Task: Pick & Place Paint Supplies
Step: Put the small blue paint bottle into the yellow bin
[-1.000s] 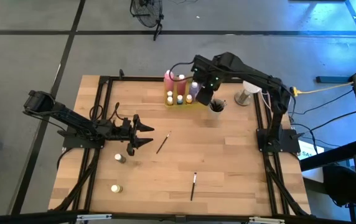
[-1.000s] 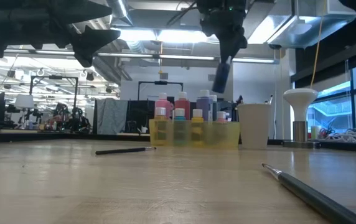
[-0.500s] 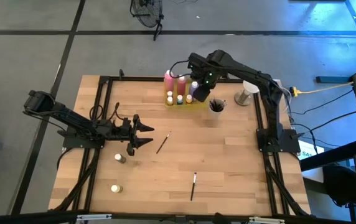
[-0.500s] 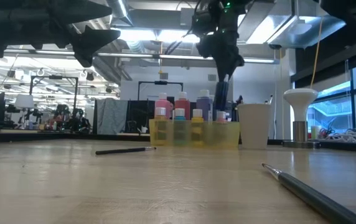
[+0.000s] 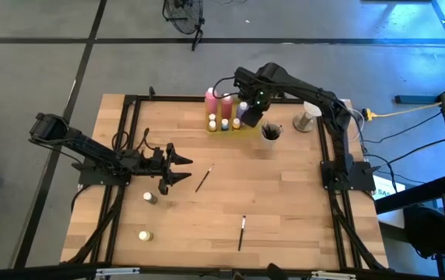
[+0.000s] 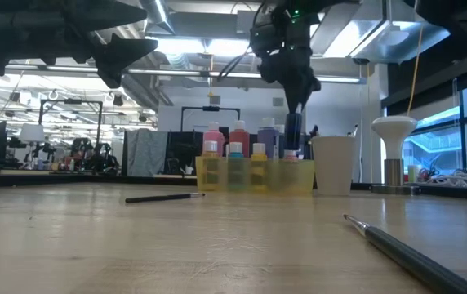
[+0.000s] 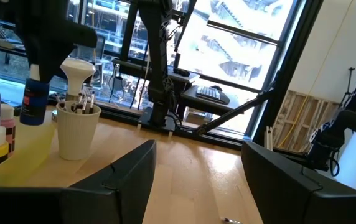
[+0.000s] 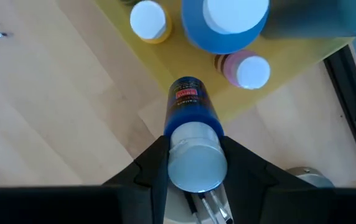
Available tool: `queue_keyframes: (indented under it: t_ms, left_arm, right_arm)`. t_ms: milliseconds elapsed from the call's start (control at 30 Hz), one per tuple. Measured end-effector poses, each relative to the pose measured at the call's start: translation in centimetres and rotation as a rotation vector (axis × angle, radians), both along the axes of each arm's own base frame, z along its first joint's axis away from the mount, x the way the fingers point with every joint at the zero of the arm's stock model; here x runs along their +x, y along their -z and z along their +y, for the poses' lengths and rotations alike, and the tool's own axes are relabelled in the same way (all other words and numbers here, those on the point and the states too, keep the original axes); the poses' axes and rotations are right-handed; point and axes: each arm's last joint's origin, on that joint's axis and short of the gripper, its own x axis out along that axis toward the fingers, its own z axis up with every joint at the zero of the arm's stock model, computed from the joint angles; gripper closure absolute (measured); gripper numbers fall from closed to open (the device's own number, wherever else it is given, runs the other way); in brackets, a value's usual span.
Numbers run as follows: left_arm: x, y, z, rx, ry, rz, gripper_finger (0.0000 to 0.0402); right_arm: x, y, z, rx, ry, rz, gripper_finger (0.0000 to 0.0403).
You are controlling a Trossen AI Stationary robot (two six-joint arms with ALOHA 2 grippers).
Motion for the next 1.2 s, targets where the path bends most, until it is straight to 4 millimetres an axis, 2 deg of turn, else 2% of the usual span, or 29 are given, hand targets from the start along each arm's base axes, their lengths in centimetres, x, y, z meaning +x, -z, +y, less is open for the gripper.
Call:
queue_keyframes:
  t_ms: [200, 633, 1200]
  left_arm:
    - [0.0, 0.0, 0.0, 0.0, 0.0, 0.0, 0.0169]
    - [0.0, 0.0, 0.0, 0.0, 0.0, 0.0, 0.0169]
    - [0.0, 0.0, 0.0, 0.0, 0.0, 0.0, 0.0169]
  right_arm:
    - [0.8, 1.9, -0.5, 0.006, -0.004, 0.053, 0.0283]
    - [2.0, 4.6, -1.3, 0.025, -0.004, 0.098, 0.0283]
    - [2.4, 4.9, -1.5, 0.011, 0.006, 0.071, 0.0283]
